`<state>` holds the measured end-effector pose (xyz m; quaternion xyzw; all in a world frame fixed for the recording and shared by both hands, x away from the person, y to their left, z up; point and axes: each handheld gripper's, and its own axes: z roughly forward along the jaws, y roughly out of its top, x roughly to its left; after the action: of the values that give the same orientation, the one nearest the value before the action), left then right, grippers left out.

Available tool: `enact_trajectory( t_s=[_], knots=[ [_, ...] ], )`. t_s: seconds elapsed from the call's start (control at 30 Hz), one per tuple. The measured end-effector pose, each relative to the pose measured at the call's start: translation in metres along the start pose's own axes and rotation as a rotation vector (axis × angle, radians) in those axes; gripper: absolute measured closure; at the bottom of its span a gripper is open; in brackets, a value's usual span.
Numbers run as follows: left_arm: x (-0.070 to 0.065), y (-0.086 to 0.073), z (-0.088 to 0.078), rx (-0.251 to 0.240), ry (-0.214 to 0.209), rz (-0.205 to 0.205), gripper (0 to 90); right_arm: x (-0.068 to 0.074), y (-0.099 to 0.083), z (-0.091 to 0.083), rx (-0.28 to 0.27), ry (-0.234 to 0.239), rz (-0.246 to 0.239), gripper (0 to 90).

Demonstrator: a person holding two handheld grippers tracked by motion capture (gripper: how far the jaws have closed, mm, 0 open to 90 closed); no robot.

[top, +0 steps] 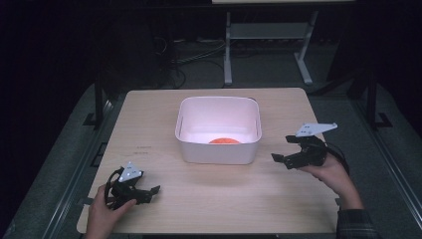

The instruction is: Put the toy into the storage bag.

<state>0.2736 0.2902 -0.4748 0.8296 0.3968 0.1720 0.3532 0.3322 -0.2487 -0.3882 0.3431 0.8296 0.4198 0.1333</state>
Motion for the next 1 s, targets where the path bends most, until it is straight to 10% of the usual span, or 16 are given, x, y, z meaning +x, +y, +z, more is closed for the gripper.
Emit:
enact_trajectory(
  t_s=[1.0],
  knots=[
    [0.000, 0.000, 0.000, -0.003, 0.001, 0.001, 12.9, 0.043, -0.095, 0.016, 0.070, -0.185, 0.093, 10.2]
  ],
)
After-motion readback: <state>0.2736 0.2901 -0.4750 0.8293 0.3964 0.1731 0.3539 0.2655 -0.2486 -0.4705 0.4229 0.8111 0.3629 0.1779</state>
